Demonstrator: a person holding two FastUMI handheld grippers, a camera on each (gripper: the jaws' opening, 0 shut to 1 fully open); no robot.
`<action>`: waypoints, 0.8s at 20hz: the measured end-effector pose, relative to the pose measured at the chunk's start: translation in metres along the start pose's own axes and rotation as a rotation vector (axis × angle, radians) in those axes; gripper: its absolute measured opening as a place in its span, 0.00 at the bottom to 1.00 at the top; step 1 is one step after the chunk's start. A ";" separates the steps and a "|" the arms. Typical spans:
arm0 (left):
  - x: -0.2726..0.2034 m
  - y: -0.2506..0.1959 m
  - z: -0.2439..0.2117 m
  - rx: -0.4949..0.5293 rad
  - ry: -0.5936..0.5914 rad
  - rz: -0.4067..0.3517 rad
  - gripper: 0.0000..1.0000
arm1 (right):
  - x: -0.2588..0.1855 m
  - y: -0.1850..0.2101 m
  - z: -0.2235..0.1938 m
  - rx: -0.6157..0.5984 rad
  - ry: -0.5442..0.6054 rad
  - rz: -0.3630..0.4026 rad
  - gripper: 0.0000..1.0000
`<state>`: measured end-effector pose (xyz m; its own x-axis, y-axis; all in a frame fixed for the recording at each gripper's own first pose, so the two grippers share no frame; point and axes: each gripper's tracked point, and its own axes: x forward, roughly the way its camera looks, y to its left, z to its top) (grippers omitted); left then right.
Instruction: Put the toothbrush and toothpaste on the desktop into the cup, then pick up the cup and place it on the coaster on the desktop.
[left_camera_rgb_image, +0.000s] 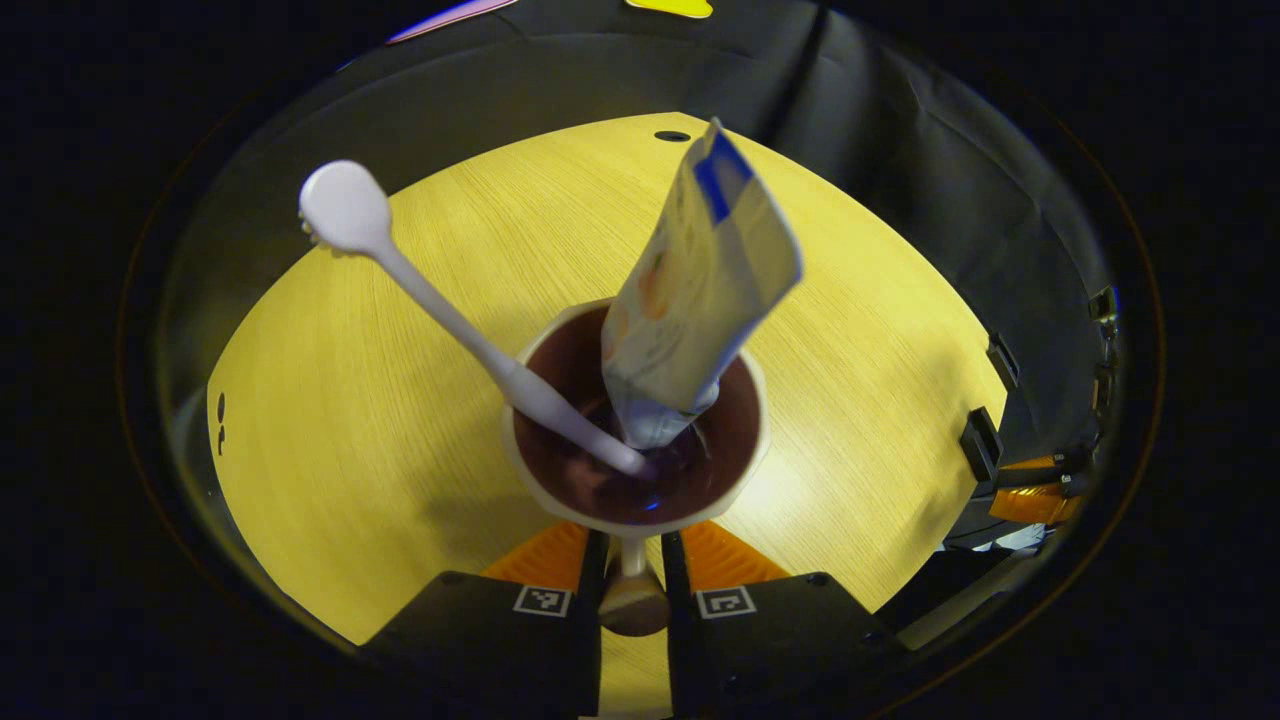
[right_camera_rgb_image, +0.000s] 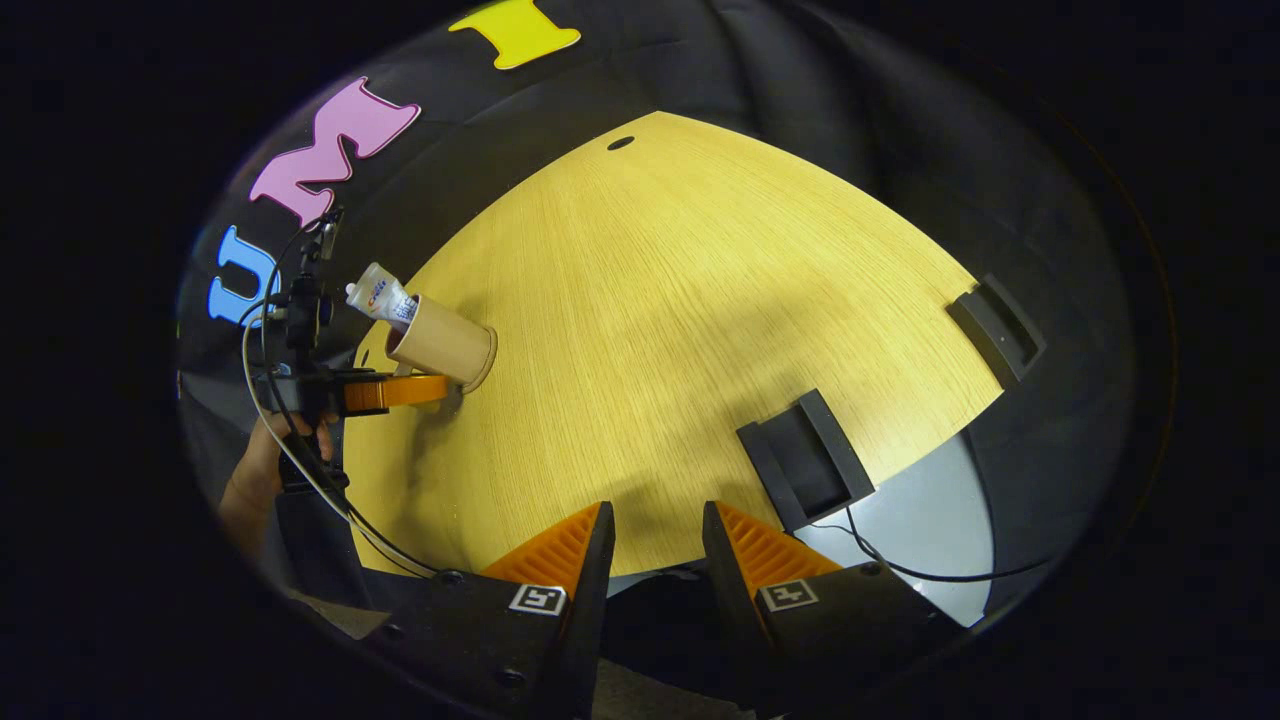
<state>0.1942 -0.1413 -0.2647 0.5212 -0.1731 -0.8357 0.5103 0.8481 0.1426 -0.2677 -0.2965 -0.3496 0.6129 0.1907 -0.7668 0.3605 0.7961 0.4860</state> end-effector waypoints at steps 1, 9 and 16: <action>-0.001 0.000 -0.002 -0.003 0.005 0.009 0.28 | 0.001 0.000 0.000 0.001 0.001 0.000 0.55; -0.012 0.025 -0.004 -0.036 -0.010 0.110 0.98 | 0.003 0.005 0.003 -0.016 0.003 0.013 0.55; -0.059 0.028 -0.026 -0.135 -0.095 0.117 1.00 | 0.011 0.050 0.008 -0.134 0.014 0.059 0.55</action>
<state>0.1596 -0.0947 -0.2248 0.6372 -0.1109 -0.7627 0.3497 0.9235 0.1578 -0.2370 -0.2592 -0.3302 0.6201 0.2471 -0.7446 0.2258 0.8527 0.4710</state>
